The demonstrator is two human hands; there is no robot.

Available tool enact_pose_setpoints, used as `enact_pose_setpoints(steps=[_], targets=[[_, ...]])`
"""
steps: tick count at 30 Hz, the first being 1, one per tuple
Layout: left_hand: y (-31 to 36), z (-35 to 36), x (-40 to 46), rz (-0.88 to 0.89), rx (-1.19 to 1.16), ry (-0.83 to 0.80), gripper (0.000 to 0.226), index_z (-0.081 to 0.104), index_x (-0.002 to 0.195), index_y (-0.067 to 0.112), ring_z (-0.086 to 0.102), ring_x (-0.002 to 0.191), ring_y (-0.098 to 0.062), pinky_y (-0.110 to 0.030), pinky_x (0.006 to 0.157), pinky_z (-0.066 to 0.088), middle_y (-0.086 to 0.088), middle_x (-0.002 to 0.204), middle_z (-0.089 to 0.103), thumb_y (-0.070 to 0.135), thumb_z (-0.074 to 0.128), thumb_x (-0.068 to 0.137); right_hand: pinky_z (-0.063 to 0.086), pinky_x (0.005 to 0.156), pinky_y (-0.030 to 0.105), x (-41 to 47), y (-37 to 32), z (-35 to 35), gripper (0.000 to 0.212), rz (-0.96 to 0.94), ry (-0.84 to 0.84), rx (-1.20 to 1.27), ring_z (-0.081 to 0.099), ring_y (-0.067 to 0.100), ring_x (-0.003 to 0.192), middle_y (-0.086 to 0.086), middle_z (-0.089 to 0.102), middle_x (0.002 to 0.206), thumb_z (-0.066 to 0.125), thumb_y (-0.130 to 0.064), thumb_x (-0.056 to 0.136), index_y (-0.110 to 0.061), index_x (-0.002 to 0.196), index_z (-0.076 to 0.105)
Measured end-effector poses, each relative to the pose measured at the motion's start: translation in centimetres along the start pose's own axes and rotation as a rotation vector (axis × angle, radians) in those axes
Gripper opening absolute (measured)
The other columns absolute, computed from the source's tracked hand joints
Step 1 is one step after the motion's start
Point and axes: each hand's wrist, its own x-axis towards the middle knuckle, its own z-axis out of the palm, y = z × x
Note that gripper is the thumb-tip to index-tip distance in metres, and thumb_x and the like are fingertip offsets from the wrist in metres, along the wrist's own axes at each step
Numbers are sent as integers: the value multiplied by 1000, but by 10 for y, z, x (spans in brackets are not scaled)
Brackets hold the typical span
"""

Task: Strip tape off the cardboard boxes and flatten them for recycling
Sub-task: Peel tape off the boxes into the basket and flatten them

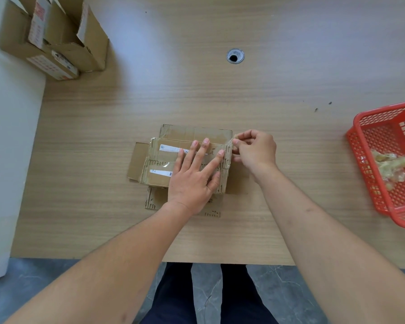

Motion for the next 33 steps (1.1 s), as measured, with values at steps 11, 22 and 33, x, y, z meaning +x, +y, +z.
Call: enact_pose_setpoints(steps=[11, 22, 33], targets=[[-1, 2, 1, 11, 1, -6, 53, 26, 158, 44, 4, 158, -23, -49, 126, 11, 0, 171, 10, 50, 30, 105, 56, 101, 35, 14, -17, -10, 40, -147, -337, -374, 73, 17, 100, 2, 79, 101, 51, 4, 93, -22, 90, 82], [-1, -2, 2, 28, -21, -33, 53, 22, 158, 45, 3, 158, -23, -49, 126, 7, 0, 171, 9, 51, 28, 106, 65, 78, 40, 7, -28, -9, 19, 89, -177, -147, 77, 24, 79, 9, 77, 80, 91, 3, 70, -10, 78, 78], [-3, -5, 5, 80, -36, -100, 52, 15, 158, 47, -6, 157, -21, -47, 127, 0, 2, 171, 0, 52, 24, 107, 66, 70, 37, -23, -3, 12, 20, 351, 344, 573, 77, 27, 73, 20, 76, 81, 78, 20, 74, 4, 84, 73]])
